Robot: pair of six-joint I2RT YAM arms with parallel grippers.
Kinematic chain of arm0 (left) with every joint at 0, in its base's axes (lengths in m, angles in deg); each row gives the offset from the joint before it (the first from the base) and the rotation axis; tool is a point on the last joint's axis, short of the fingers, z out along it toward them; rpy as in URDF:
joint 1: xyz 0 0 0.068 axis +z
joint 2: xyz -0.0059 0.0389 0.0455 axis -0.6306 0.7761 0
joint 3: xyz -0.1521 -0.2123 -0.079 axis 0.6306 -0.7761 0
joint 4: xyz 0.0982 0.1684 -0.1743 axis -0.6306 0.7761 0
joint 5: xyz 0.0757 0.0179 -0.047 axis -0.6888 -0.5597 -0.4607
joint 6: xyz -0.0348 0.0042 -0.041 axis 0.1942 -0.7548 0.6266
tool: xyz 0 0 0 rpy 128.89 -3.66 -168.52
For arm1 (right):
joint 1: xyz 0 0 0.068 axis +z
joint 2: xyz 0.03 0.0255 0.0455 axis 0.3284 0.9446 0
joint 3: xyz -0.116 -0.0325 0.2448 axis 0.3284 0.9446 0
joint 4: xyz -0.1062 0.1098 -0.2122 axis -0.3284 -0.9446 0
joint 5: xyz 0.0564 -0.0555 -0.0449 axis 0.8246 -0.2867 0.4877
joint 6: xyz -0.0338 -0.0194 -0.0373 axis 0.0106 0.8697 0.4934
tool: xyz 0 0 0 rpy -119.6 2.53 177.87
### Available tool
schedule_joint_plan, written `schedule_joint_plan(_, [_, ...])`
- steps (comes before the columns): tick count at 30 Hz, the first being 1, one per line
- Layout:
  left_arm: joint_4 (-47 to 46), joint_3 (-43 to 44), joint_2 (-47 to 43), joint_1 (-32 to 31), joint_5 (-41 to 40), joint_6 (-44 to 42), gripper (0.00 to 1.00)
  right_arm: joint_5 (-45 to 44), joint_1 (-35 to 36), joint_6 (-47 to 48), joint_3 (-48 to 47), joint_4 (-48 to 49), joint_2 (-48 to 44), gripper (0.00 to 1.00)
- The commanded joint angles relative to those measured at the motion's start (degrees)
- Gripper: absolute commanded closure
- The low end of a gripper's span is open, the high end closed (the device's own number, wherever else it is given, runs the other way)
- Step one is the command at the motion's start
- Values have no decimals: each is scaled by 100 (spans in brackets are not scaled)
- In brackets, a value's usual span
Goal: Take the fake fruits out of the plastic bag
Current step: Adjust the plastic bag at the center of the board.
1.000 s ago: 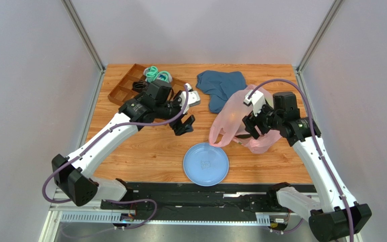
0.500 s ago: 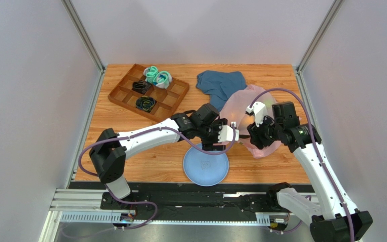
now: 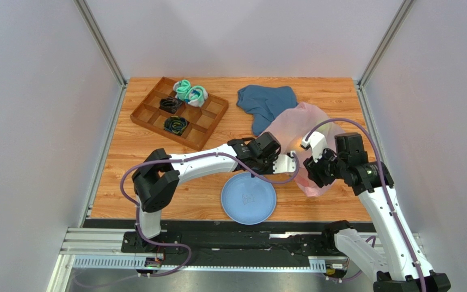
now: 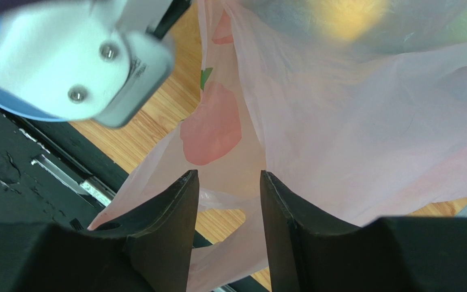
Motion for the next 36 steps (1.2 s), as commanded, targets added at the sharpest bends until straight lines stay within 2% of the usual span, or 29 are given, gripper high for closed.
schedule_joint_plan(1, [665, 732, -451, 298, 350, 841, 100, -65, -30, 498, 186, 146, -67, 55])
schedule_joint_plan(4, [1307, 1612, -408, 772, 1526, 1632, 100, -30, -30, 814, 617, 418, -112, 57])
schedule_joint_plan(6, [1353, 1937, -469, 1045, 2385, 2106, 100, -100, -30, 867, 907, 673, -50, 57])
schedule_joint_plan(9, [1221, 2244, -539, 1212, 3135, 2677, 100, -573, -30, 982, 1232, 989, 230, 59])
schedule_joint_plan(16, [431, 2651, -451, 1582, 4130, 4383, 100, -1881, -495, 1315, 1233, 1482, 468, 62])
schedule_joint_plan(19, [70, 2703, -574, 1626, 4219, 4806, 100, -2017, -688, 1667, 1076, 1719, 539, 62])
schedule_joint_plan(21, [-18, 2695, -609, 1626, 4228, 4920, 100, -1684, -750, 1807, 813, 1650, 478, 61])
schedule_joint_plan(25, [-27, 2554, -627, 1635, 4088, 4904, 100, 464, -707, 1983, -171, 1062, 363, 56])
schedule_joint_plan(26, [-10, 2519, -618, 1635, 4026, 4886, 100, 706, -663, 1992, -251, 904, 363, 56])
schedule_joint_plan(30, [69, 2370, -496, 1652, 3596, 4798, 100, 954, -224, 2088, -208, 920, 608, 57])
schedule_joint_plan(36, [96, 2343, -320, 1723, 3577, 4780, 100, 1332, -197, 2581, -85, 1253, 1425, 60])
